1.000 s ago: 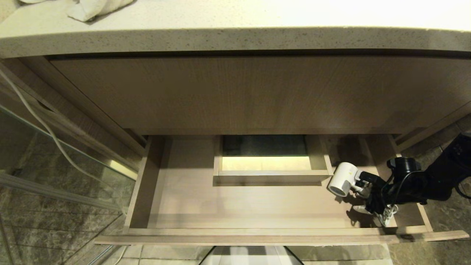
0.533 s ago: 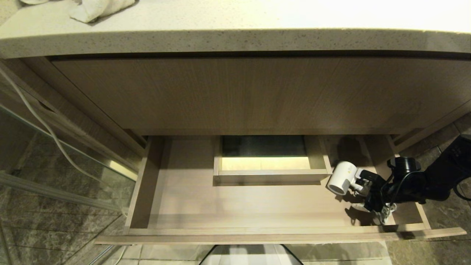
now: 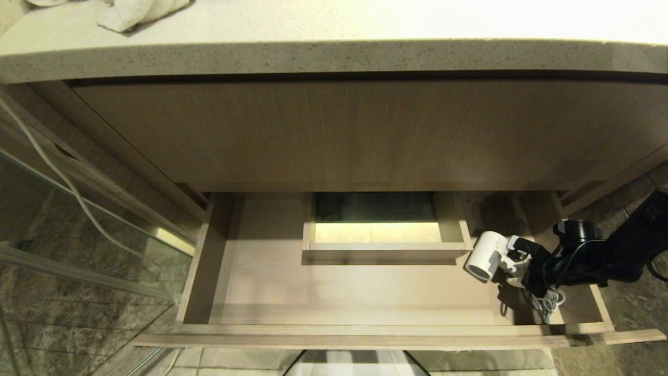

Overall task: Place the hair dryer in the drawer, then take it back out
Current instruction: Take the hairdryer out

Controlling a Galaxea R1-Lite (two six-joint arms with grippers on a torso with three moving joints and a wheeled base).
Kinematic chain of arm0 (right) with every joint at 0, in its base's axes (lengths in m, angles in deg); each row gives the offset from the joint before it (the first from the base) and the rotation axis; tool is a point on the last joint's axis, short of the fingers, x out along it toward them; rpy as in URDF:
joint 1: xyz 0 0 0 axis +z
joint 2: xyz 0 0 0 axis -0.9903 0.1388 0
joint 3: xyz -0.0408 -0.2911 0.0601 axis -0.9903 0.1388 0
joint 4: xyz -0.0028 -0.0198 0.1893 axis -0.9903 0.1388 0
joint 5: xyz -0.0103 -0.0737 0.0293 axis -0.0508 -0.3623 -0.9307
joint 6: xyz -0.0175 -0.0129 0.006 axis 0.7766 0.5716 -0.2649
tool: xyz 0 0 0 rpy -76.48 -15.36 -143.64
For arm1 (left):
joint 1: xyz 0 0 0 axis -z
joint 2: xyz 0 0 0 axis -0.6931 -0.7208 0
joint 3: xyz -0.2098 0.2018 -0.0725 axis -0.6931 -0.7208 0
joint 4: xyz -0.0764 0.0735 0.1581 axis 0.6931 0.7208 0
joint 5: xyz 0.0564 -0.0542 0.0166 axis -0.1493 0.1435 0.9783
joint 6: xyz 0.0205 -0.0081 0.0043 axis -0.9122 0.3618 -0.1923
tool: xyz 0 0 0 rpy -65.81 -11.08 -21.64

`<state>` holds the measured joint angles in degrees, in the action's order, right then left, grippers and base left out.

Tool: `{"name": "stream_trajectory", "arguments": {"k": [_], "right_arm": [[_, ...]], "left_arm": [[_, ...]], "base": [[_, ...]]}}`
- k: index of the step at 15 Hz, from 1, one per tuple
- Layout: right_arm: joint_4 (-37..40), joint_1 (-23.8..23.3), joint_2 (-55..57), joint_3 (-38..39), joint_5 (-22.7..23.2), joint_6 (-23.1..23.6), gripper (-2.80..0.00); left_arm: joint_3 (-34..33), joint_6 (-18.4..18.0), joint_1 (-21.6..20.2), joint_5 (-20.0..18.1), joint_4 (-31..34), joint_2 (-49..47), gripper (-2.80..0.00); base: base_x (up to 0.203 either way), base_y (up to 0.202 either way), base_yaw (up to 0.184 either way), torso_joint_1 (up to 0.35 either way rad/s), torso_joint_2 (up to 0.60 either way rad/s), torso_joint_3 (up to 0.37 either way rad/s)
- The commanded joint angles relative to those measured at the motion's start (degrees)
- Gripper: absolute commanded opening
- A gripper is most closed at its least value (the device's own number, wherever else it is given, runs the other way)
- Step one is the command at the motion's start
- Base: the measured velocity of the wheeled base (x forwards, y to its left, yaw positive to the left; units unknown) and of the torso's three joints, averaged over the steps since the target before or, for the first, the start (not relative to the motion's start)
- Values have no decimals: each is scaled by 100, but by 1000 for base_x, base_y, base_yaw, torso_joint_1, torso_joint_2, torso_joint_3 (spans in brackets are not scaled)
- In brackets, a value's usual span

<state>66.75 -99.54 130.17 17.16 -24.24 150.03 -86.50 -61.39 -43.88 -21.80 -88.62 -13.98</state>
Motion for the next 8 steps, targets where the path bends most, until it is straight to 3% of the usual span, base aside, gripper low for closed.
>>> {"name": "stream_trajectory", "arguments": {"k": [1, 8], "right_arm": [[-30, 3, -318, 30, 40, 53, -280], [-84, 21, -1038, 350, 54, 49, -280]], "left_arm": [[0, -1, 0, 0, 0, 9, -280], [0, -1, 0, 0, 0, 9, -280]], "base": [[0, 0, 0, 0, 0, 0], [0, 0, 0, 0, 0, 0]]}}
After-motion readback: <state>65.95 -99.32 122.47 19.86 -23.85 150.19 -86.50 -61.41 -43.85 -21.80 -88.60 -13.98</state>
